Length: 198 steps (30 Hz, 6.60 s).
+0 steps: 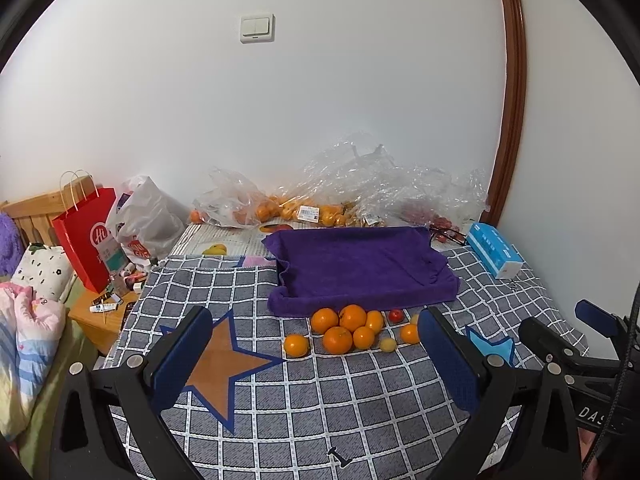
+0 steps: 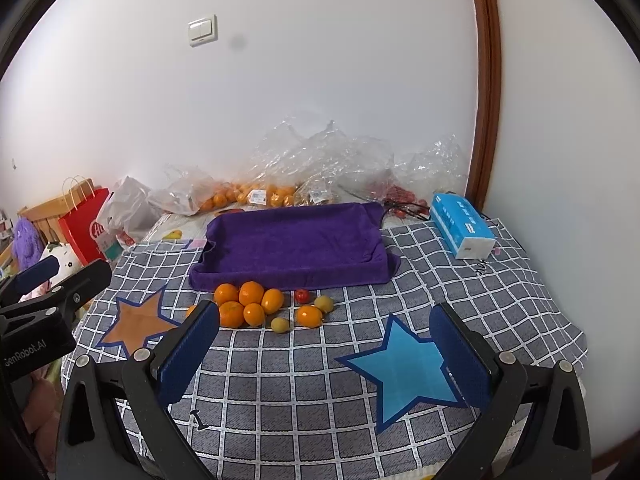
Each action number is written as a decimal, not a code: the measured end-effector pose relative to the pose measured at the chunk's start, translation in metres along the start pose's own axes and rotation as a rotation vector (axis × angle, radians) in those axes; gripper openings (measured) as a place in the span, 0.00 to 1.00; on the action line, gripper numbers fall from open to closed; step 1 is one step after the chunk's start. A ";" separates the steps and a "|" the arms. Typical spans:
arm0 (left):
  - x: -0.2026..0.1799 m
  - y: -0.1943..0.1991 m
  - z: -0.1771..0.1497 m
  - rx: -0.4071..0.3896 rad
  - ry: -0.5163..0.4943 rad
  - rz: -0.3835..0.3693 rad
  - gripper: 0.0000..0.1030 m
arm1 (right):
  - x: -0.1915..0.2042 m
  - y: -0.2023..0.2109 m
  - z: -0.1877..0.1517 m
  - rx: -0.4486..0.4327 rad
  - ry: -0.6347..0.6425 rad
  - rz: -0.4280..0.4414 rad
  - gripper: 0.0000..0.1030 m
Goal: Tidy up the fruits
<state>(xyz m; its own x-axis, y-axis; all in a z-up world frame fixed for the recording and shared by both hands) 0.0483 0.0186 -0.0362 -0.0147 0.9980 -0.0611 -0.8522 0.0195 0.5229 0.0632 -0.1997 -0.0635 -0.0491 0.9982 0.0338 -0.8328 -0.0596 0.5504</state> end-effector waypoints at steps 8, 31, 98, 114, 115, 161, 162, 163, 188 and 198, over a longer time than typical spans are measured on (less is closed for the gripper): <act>0.001 0.002 -0.003 -0.001 0.006 0.003 1.00 | 0.002 0.000 -0.002 -0.010 -0.003 0.011 1.00; 0.001 0.005 -0.004 0.000 0.000 -0.001 1.00 | 0.005 0.002 -0.001 -0.036 -0.017 0.027 1.00; 0.060 -0.202 -0.095 0.340 0.070 -0.126 0.66 | 0.031 -0.231 -0.081 0.303 0.058 0.116 0.48; 0.052 -0.216 -0.105 0.306 0.105 -0.142 0.44 | 0.023 -0.222 -0.085 0.277 0.100 0.113 0.37; 0.053 -0.217 -0.105 0.307 0.105 -0.141 0.44 | 0.024 -0.223 -0.085 0.276 0.109 0.112 0.37; 0.079 -0.195 -0.094 0.185 0.264 -0.193 0.34 | 0.014 -0.201 -0.068 0.156 0.032 0.139 0.34; 0.080 -0.193 -0.093 0.190 0.265 -0.191 0.34 | 0.016 -0.198 -0.066 0.155 0.037 0.141 0.34; 0.081 -0.191 -0.090 0.194 0.274 -0.193 0.34 | 0.018 -0.196 -0.065 0.153 0.045 0.139 0.34; 0.048 -0.218 0.037 0.084 0.175 -0.205 0.34 | 0.036 -0.210 0.048 0.017 0.072 0.195 0.34; 0.047 -0.264 0.045 0.090 0.200 -0.232 0.34 | 0.036 -0.256 0.069 0.016 0.029 0.190 0.34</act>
<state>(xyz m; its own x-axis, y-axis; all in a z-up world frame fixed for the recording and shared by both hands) 0.2958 0.0629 -0.1389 0.0646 0.9348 -0.3493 -0.7951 0.2597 0.5481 0.3128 -0.1490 -0.1452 -0.2207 0.9686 0.1144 -0.7982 -0.2468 0.5495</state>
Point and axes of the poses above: each gripper's, at about its wrist camera, not at the fingertips, and y roughly against the way its jaws point, x to its left, z to its top, the point moved 8 cm from there along -y, roughly the way its jaws point, and after that the axes turned 3 degrees about -z, right-handed, at the moved point
